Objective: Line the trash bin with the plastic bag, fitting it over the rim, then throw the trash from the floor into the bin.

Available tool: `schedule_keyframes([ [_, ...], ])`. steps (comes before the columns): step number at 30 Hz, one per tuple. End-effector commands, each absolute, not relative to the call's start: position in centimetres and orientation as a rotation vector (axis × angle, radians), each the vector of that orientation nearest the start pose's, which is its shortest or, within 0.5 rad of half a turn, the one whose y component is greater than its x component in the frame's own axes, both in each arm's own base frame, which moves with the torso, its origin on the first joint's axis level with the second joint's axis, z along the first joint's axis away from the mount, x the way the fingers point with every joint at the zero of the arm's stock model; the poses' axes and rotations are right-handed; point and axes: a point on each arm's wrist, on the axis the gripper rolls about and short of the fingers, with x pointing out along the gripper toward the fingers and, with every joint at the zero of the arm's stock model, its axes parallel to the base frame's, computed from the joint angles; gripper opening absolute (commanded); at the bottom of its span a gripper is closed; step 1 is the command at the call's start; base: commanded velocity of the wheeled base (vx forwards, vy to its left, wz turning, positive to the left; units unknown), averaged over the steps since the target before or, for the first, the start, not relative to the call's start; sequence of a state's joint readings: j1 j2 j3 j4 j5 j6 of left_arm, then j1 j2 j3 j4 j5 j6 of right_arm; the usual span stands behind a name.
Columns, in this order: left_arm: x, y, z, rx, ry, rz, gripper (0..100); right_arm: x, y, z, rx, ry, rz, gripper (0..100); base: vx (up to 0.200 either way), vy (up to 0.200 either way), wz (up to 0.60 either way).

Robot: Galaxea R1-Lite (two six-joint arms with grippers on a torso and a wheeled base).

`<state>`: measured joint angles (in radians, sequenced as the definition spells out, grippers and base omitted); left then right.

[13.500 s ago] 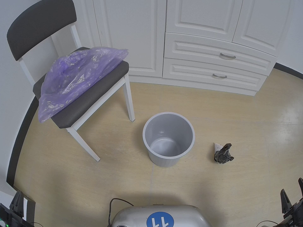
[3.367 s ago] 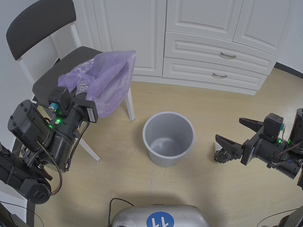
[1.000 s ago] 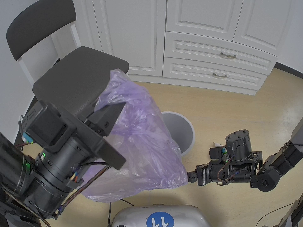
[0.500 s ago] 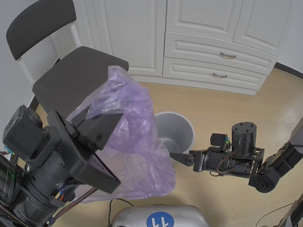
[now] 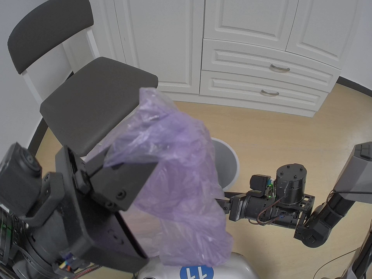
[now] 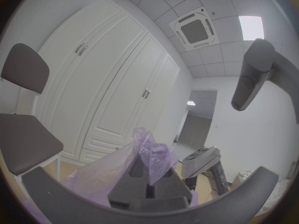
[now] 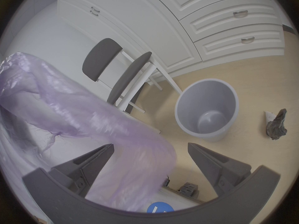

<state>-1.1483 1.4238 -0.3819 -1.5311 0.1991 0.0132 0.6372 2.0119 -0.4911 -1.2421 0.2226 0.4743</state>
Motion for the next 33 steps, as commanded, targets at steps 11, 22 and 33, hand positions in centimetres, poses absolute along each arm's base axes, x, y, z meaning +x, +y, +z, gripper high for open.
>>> schedule_keyframes([
  [11, 7.6, -17.1, 23.7, -0.330, -0.429, -0.987, 0, 25.3, 17.8, 5.4, 0.387, 0.511, 0.746, 100, 0.000, 0.000, 0.00],
  [22, 7.6, -17.0, 23.7, -0.327, -0.429, -0.987, 0, 25.5, 17.0, 6.0, 0.396, 0.494, 0.752, 100, 0.000, 0.000, 0.00],
  [33, 7.6, -17.1, 23.6, -0.326, -0.428, -0.987, 0, 25.4, 17.0, 5.7, 0.400, 0.475, 0.760, 100, 0.000, 0.000, 0.00],
])
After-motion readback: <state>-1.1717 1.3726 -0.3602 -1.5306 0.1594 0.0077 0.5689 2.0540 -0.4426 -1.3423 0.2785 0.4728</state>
